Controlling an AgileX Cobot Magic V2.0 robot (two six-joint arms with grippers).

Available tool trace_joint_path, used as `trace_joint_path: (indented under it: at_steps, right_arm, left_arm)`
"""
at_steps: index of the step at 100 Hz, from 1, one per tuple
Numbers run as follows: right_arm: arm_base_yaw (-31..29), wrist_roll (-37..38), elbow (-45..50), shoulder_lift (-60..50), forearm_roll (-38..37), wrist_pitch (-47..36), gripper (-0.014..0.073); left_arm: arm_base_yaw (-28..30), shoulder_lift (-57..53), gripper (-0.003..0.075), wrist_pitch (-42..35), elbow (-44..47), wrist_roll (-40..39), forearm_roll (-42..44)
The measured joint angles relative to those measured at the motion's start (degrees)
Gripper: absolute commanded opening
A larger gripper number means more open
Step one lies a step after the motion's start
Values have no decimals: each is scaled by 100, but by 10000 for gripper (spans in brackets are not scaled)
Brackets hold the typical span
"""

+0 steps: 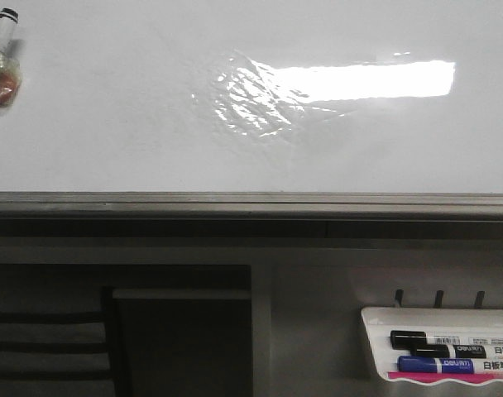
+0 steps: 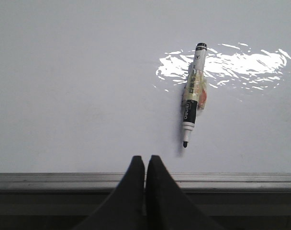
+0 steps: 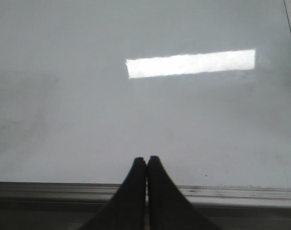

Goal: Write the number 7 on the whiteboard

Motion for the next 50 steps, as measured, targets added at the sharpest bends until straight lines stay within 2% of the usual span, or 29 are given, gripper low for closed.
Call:
trace_joint_path:
  at_steps: [37,50]
  right_arm:
    - [0,0,0,0,0,-316,-71]
    - [0,0,-12,0,120,-179,-71]
  left_arm:
    - [0,0,-20,-80,0,0,-133]
    - [0,0,-20,-125,-9,0,-174]
